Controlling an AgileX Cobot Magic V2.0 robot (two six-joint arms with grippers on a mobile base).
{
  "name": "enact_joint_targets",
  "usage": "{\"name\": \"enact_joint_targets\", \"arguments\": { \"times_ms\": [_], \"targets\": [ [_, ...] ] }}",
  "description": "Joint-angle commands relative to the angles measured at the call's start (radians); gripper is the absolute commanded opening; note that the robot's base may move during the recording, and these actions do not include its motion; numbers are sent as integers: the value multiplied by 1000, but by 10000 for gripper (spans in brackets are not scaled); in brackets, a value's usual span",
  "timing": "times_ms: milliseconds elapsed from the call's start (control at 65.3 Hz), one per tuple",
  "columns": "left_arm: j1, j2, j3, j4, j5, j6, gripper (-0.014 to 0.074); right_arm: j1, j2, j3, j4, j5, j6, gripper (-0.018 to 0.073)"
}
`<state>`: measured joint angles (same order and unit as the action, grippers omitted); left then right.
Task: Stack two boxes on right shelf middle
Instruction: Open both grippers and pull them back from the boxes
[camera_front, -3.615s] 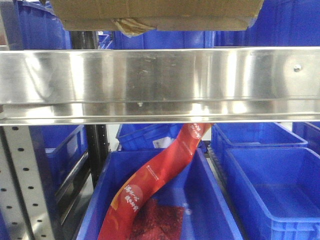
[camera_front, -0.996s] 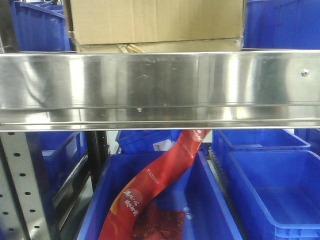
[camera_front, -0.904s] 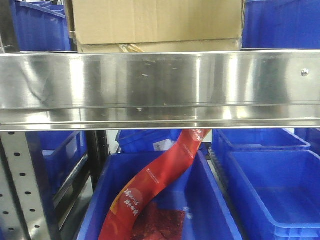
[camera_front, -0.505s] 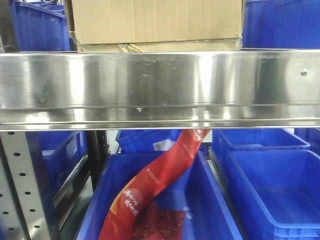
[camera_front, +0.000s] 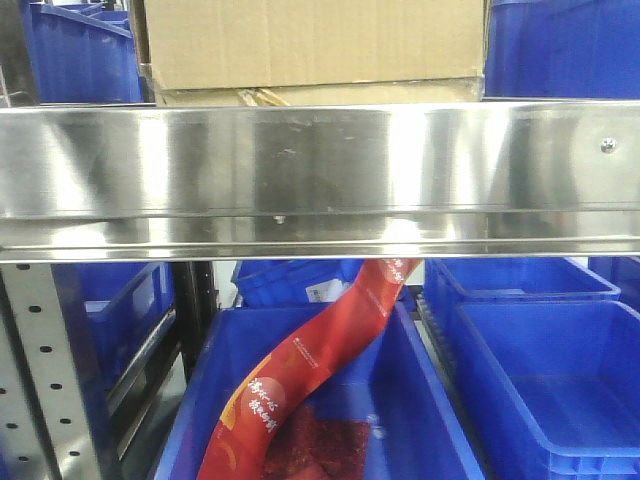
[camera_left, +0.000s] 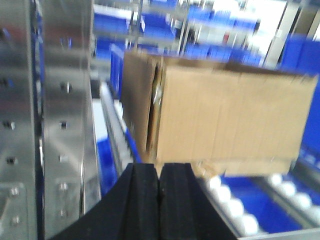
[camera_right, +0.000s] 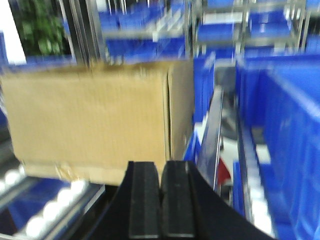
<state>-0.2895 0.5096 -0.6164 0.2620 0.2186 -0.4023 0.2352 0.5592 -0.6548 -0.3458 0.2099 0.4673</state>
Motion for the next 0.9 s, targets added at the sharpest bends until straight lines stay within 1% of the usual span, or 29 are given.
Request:
{"name": "enact_joint_targets", "arguments": {
  "times_ms": [0,260,414,475,505,536,551,582,597,628,674,720,812,888],
  "targets": [
    [4,-51,4,6,-26,-6,-111,-8,-27,3,-14,-25,3,-161],
    [4,-137,4,6,-26,-6,-111,-8,-40,3,-14,-65,3,-161],
    [4,-140,4,6,-26,-6,-111,-8,-40,3,-14,-70,3,-161],
    [4,-140,4,6,-26,-6,-111,-8,-46,3,-12,-50,-4,-161],
    [4,-140,4,6,-26,-6,-111,-8,-55,12,21,-35,-46,-161],
    [4,-140,4,6,-26,-6,-111,-8,-67,23,76,-24,-137,-161],
    [4,-140,4,6,-26,-6,-111,-10,-74,29,100,-21,-208,-161],
    [4,-140,4,6,-26,-6,-111,-22,-91,47,161,-18,-309,-161],
    [4,-140,4,6,-26,-6,-111,-29,-100,56,184,-18,-378,-161],
    [4,-140,4,6,-26,-6,-111,-51,-122,82,238,-23,-467,-161],
    [4,-140,4,6,-26,-6,-111,-92,-156,122,300,-47,-528,-161],
    [4,-140,4,6,-26,-6,-111,-142,-188,174,336,-79,-539,-161],
    [4,-140,4,6,-26,-6,-111,-247,-240,270,346,-144,-539,-161],
    [4,-140,4,6,-26,-6,-111,-300,-284,348,355,-182,-537,-161]
  ]
}}
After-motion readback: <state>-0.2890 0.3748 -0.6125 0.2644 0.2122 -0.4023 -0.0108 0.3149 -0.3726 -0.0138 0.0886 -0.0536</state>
